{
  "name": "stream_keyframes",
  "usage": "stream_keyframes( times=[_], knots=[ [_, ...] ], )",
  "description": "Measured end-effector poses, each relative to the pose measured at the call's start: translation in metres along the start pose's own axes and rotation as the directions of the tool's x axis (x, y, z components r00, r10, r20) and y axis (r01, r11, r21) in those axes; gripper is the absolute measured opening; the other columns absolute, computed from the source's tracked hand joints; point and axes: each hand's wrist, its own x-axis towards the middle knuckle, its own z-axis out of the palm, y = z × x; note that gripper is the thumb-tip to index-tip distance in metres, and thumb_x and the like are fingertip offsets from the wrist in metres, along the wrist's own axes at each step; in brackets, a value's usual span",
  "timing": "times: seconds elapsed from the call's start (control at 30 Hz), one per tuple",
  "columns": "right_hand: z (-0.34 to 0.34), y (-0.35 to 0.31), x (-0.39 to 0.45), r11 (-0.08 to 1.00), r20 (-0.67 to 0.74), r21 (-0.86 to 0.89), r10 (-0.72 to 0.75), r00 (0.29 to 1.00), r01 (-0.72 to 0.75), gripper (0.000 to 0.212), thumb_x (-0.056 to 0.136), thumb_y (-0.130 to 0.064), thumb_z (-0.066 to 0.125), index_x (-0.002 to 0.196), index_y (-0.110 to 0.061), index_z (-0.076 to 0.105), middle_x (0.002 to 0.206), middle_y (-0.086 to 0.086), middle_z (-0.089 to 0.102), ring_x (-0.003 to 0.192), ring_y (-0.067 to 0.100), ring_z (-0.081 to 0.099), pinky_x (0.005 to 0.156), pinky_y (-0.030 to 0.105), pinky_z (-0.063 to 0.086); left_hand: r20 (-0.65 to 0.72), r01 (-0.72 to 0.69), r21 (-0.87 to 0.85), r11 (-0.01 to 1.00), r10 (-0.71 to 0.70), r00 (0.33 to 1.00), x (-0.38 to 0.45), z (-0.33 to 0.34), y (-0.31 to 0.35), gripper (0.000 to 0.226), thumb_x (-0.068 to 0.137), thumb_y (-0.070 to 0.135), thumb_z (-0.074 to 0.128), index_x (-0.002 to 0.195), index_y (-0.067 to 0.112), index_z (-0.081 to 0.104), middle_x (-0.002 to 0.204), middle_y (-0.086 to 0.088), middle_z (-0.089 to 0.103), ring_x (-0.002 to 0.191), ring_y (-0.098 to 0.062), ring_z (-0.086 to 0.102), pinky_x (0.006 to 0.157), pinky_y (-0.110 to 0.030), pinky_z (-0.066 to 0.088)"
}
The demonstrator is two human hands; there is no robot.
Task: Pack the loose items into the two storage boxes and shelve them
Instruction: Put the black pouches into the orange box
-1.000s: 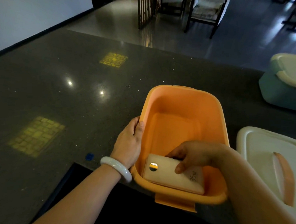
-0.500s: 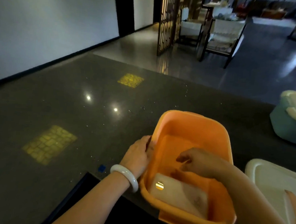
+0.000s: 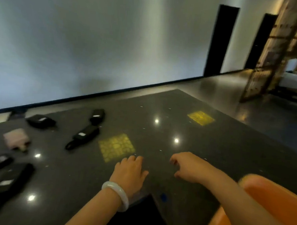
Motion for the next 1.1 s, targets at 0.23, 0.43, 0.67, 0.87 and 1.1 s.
stream_keyframes(
  times=[0.23,0.43,0.67,0.87,1.1],
  knots=[
    [0.014,-0.102,0.077,0.980,0.037,-0.034,-0.195,0.980,0.196,0.059,0.082,-0.030,0.072,0.136,-0.025,0.049,0.136,0.001,0.051,0.117,0.020,0.055,0.092,0.028,0.047,-0.011,0.265,-0.005,0.964,-0.265,0.964,-0.027,-0.016,-0.117,0.050,0.096,0.046,0.048,0.139,0.022,0.040,0.140,-0.001,0.043,0.129,-0.022,0.042,0.106,-0.039,0.037],
    [0.020,-0.168,0.139,0.968,0.063,0.026,-0.251,0.966,0.250,0.060,0.082,-0.037,0.072,0.136,-0.024,0.049,0.134,0.000,0.053,0.114,0.017,0.056,0.089,0.028,0.051,-0.040,0.374,-0.102,0.922,-0.379,0.924,-0.008,-0.018,-0.201,0.055,0.091,0.050,0.054,0.139,0.027,0.039,0.138,0.001,0.043,0.127,-0.021,0.042,0.103,-0.038,0.038],
    [0.019,-0.212,0.220,0.972,-0.035,0.150,-0.177,0.984,0.180,0.058,0.087,-0.041,0.066,0.138,-0.020,0.047,0.135,0.004,0.054,0.119,0.019,0.053,0.097,0.029,0.044,-0.091,0.398,-0.118,0.910,-0.409,0.908,0.057,-0.024,-0.266,0.062,0.087,0.053,0.058,0.138,0.025,0.039,0.136,-0.001,0.040,0.126,-0.023,0.040,0.101,-0.038,0.038],
    [0.027,-0.228,0.285,0.954,-0.081,0.285,-0.077,0.994,0.097,0.063,0.089,-0.038,0.064,0.143,-0.020,0.037,0.142,0.004,0.048,0.126,0.018,0.049,0.099,0.029,0.042,-0.064,0.389,-0.111,0.914,-0.397,0.915,0.127,-0.024,-0.302,0.075,0.083,0.054,0.062,0.143,0.021,0.031,0.140,-0.006,0.036,0.128,-0.027,0.037,0.105,-0.043,0.037],
    [0.040,-0.235,0.360,0.942,-0.049,0.336,0.022,0.999,-0.004,0.064,0.091,-0.038,0.061,0.145,-0.019,0.034,0.146,0.005,0.044,0.131,0.020,0.044,0.102,0.033,0.041,-0.012,0.360,-0.115,0.926,-0.364,0.932,0.184,0.001,-0.325,0.094,0.080,0.061,0.061,0.150,0.018,0.017,0.149,-0.008,0.030,0.136,-0.029,0.031,0.111,-0.047,0.031]
  ],
)
